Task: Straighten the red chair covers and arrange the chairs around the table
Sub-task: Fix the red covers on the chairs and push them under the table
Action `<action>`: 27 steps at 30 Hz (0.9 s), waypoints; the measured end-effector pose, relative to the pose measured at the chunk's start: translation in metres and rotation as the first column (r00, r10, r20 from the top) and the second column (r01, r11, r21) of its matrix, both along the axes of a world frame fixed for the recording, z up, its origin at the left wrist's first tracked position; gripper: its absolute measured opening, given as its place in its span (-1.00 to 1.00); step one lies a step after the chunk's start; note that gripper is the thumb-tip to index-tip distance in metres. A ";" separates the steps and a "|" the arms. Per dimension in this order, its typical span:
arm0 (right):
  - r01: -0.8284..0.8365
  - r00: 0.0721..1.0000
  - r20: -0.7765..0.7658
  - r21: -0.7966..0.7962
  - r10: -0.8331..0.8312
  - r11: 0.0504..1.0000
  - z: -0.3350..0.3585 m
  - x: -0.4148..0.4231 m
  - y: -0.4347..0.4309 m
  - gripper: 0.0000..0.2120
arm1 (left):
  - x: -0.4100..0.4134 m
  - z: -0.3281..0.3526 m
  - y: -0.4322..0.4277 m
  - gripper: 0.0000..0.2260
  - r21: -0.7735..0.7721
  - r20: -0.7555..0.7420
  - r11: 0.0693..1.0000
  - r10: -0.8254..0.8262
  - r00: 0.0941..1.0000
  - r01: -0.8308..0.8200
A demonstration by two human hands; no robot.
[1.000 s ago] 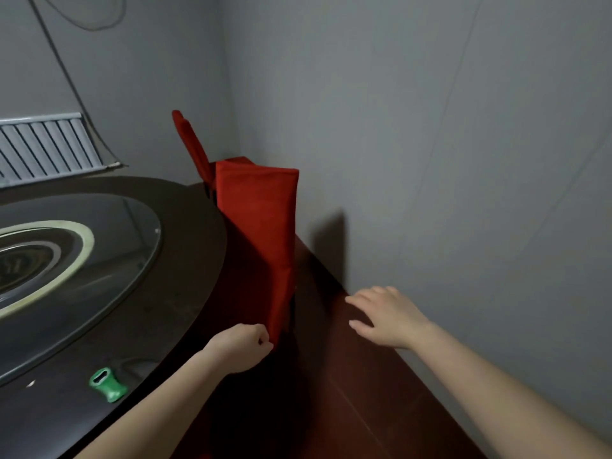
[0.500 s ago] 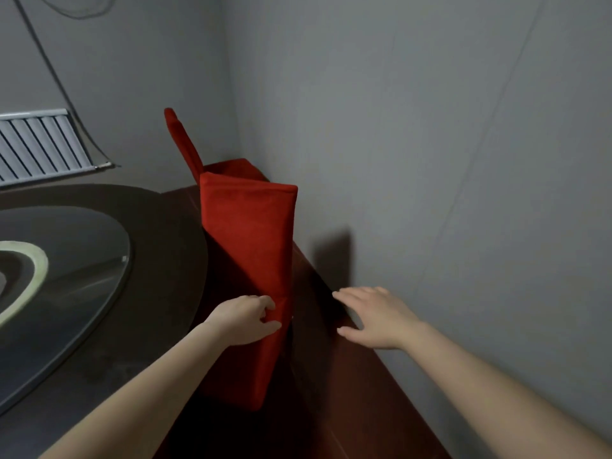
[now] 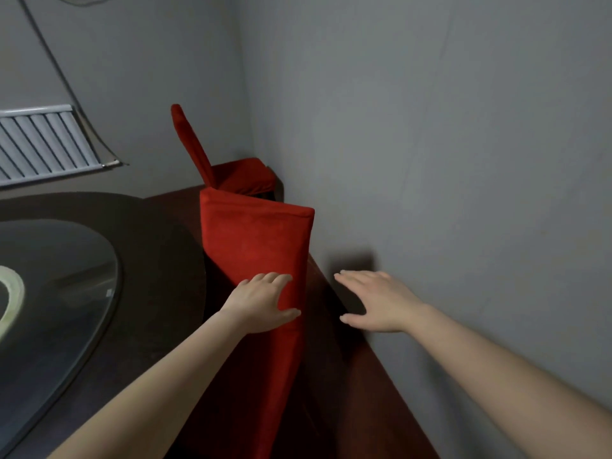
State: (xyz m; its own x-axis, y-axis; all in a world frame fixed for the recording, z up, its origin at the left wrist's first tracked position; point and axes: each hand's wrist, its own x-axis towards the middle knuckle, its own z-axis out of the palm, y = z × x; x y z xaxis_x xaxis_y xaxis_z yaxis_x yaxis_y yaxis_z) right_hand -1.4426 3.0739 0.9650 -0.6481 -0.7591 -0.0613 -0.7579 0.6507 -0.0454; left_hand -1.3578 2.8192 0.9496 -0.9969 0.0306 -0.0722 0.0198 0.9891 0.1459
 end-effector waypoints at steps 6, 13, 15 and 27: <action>-0.091 0.996 -0.024 -0.042 0.090 0.995 -0.009 -0.092 -0.021 -0.15 | -0.073 -0.001 -0.005 -0.23 -0.012 -0.027 0.996 0.088 0.996 -0.088; -0.285 0.957 -0.023 0.096 0.288 0.954 -0.003 -0.224 -0.030 -0.11 | -0.169 0.019 -0.007 -0.21 -0.018 -0.086 0.961 0.275 0.958 -0.277; -0.339 0.939 -0.029 0.107 0.344 0.935 0.007 -0.264 -0.042 -0.11 | -0.186 0.021 -0.011 -0.21 -0.009 -0.099 0.934 0.354 0.930 -0.356; -0.574 0.818 -0.015 0.004 0.574 0.819 0.006 -0.400 -0.179 -0.24 | -0.251 -0.011 -0.080 -0.18 -0.026 0.039 0.761 0.649 0.760 -0.649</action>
State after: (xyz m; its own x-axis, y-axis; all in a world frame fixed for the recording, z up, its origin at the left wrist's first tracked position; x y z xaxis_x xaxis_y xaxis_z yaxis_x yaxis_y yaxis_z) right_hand -1.8425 2.8950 0.9706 -0.0954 -0.9939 -0.0548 -0.9948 0.0972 -0.0309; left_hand -1.6086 2.7390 0.9381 -0.7738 -0.6235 -0.1120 -0.6334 0.7644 0.1206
